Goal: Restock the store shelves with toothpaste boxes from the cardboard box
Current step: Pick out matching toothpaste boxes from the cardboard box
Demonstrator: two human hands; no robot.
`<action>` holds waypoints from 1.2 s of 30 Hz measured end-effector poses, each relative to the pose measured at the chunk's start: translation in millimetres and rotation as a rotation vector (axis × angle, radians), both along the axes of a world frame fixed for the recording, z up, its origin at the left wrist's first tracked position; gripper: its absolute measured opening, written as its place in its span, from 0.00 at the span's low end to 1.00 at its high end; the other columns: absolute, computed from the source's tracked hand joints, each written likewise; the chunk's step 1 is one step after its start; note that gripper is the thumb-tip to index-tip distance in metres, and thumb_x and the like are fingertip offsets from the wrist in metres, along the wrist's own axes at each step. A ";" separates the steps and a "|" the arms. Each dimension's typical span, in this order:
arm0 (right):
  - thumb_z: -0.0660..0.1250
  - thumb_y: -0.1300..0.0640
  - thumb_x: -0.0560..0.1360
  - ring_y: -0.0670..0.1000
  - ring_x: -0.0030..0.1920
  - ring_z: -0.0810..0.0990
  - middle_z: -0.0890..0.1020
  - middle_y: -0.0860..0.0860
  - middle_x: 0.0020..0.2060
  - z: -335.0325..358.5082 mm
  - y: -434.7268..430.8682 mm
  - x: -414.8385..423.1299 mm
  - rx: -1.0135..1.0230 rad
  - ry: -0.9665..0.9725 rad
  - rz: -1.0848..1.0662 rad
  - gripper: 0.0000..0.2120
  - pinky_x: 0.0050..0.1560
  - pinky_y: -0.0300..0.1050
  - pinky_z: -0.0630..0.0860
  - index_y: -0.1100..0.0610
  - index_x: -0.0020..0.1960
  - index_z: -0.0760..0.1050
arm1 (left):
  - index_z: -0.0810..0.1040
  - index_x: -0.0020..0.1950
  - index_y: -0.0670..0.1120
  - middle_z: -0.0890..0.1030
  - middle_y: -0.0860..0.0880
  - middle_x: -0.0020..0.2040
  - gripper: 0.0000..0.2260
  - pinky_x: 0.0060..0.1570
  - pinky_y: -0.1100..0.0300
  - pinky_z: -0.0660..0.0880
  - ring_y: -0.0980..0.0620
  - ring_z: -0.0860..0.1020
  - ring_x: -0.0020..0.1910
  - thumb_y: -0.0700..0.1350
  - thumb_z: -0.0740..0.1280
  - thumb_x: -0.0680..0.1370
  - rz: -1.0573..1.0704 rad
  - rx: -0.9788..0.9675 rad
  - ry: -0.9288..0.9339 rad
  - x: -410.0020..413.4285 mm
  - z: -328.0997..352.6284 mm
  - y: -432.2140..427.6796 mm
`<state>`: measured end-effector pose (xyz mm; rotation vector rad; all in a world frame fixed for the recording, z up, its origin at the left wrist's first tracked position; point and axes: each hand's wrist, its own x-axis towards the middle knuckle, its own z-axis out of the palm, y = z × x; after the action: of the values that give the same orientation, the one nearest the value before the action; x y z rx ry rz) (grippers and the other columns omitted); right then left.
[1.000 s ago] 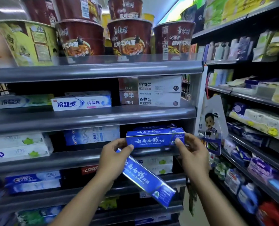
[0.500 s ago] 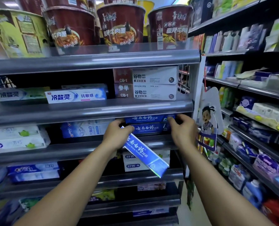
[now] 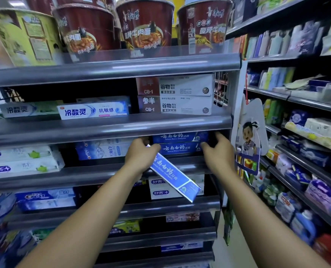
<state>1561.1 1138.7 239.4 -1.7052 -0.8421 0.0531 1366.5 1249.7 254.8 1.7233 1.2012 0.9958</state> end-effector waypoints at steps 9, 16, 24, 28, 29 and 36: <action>0.79 0.43 0.70 0.51 0.47 0.84 0.84 0.41 0.46 -42.8 -85.3 -38.1 0.203 0.275 0.273 0.20 0.47 0.57 0.84 0.42 0.60 0.80 | 0.67 0.44 0.51 0.76 0.43 0.40 0.15 0.37 0.50 0.74 0.44 0.80 0.37 0.51 0.74 0.76 0.161 -0.101 -0.413 -30.7 -25.0 -18.2; 0.82 0.65 0.66 0.54 0.50 0.84 0.76 0.45 0.63 -62.5 -94.7 -50.5 0.198 0.067 0.581 0.35 0.53 0.49 0.83 0.37 0.64 0.76 | 0.66 0.43 0.50 0.79 0.52 0.27 0.19 0.31 0.58 0.69 0.54 0.80 0.29 0.60 0.71 0.77 0.117 -0.256 -0.347 -31.8 -28.0 -36.9; 0.82 0.60 0.62 0.56 0.53 0.87 0.87 0.54 0.54 -65.3 -87.1 -45.9 0.409 0.426 0.607 0.35 0.52 0.44 0.82 0.48 0.68 0.78 | 0.73 0.52 0.48 0.79 0.49 0.37 0.14 0.30 0.60 0.70 0.52 0.76 0.34 0.59 0.65 0.81 0.026 -0.330 -0.510 -35.2 -26.8 -55.7; 0.80 0.57 0.63 0.60 0.55 0.86 0.86 0.57 0.56 -62.6 -82.3 -42.2 0.476 0.510 0.500 0.30 0.58 0.53 0.82 0.45 0.64 0.81 | 0.76 0.52 0.45 0.82 0.45 0.42 0.05 0.33 0.57 0.79 0.50 0.81 0.38 0.42 0.61 0.82 -0.093 -0.300 -0.684 -39.8 -28.1 -59.8; 0.80 0.59 0.65 0.59 0.54 0.86 0.86 0.56 0.55 -62.0 -79.6 -40.0 0.485 0.506 0.459 0.29 0.58 0.52 0.82 0.45 0.64 0.81 | 0.78 0.52 0.44 0.84 0.45 0.44 0.06 0.36 0.56 0.81 0.49 0.82 0.40 0.37 0.62 0.81 -0.101 -0.289 -0.681 -40.8 -28.6 -59.0; 0.79 0.65 0.70 0.39 0.45 0.85 0.87 0.37 0.46 -40.8 -50.2 -16.2 0.450 0.235 0.223 0.22 0.47 0.33 0.79 0.40 0.53 0.83 | 0.83 0.54 0.51 0.86 0.45 0.55 0.17 0.52 0.57 0.81 0.49 0.85 0.53 0.30 0.73 0.74 -0.058 -0.023 -0.464 -38.7 -21.4 -45.5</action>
<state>1545.0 1088.5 198.6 -1.1553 -0.7938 0.1973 1327.8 1204.2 233.4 1.3954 0.8530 1.2542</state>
